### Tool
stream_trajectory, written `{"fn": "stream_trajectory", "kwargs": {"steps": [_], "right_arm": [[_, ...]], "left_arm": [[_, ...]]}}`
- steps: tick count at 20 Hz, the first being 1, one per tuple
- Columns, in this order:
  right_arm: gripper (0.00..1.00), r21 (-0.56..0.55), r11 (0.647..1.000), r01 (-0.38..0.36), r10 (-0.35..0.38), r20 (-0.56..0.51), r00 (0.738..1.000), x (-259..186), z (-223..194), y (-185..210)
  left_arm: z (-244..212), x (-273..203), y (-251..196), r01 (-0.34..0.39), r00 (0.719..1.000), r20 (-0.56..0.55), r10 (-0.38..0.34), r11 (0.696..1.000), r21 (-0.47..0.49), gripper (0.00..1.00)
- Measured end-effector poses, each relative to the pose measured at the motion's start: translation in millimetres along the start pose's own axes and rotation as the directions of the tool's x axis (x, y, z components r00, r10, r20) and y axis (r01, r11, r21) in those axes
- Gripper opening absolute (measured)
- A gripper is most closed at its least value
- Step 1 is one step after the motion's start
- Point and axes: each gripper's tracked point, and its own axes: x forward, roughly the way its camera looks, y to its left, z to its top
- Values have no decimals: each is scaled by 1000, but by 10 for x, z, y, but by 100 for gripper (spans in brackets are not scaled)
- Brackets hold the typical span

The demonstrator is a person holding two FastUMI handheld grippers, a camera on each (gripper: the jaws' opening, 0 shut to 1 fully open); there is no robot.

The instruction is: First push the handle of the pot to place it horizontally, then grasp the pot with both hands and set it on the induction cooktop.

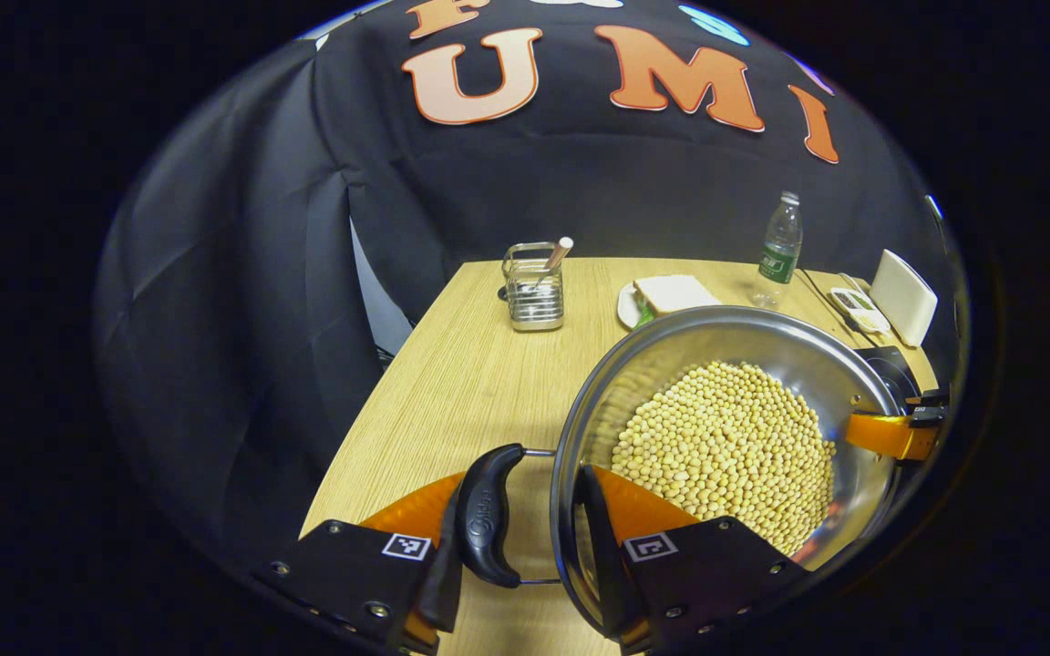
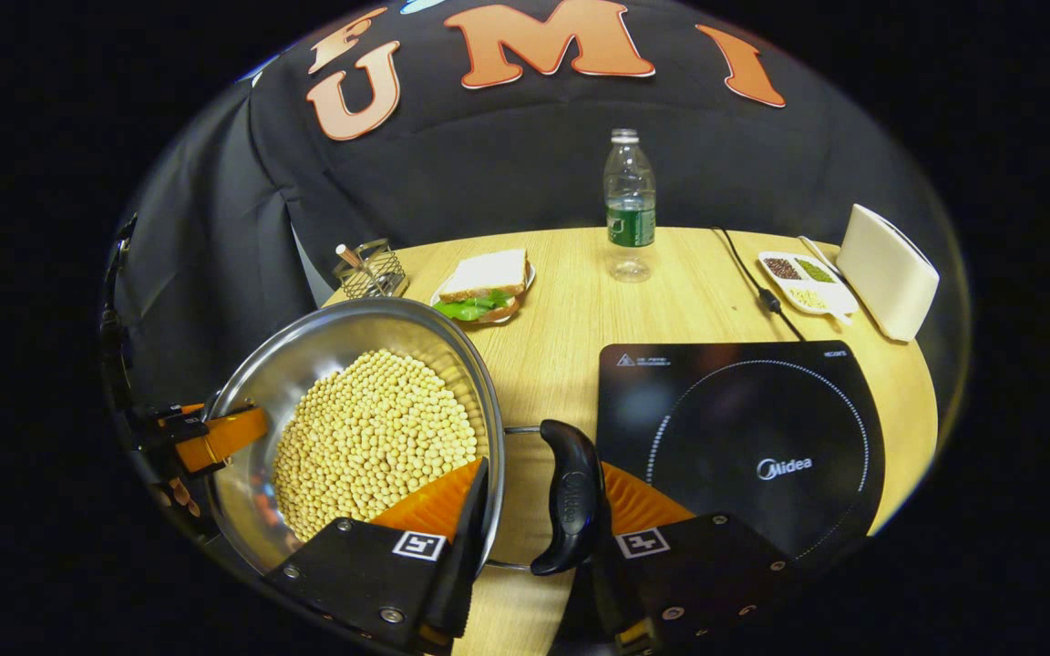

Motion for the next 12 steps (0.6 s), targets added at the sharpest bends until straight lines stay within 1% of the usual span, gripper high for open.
{"fn": "stream_trajectory", "kwargs": {"steps": [3, 6, 7, 8, 9, 12], "right_arm": [[53, 14, 1000, 7, -7, 31, 999, -144, 119, -166], [53, 28, 1000, 14, -16, 53, 998, -295, 221, -379], [53, 33, 999, 21, -23, 61, 998, -349, 267, -475], [53, 40, 999, 27, -30, 72, 997, -419, 309, -570], [53, 44, 998, 35, -38, 80, 996, -470, 357, -675], [53, 54, 997, 57, -63, 100, 993, -623, 459, -989]], "left_arm": [[55, 15, -40, 8, 1000, 20, -8, 1000, 4, 61], [117, -33, -59, 16, 999, 47, -17, 999, 29, 61], [105, -45, -67, 24, 998, 54, -26, 999, 35, 61], [129, -29, -86, 33, 997, 61, -35, 999, 40, 59], [109, -18, -96, 42, 997, 63, -45, 998, 48, 61], [-6, 142, -168, 67, 994, 79, -73, 995, 70, 61]]}}
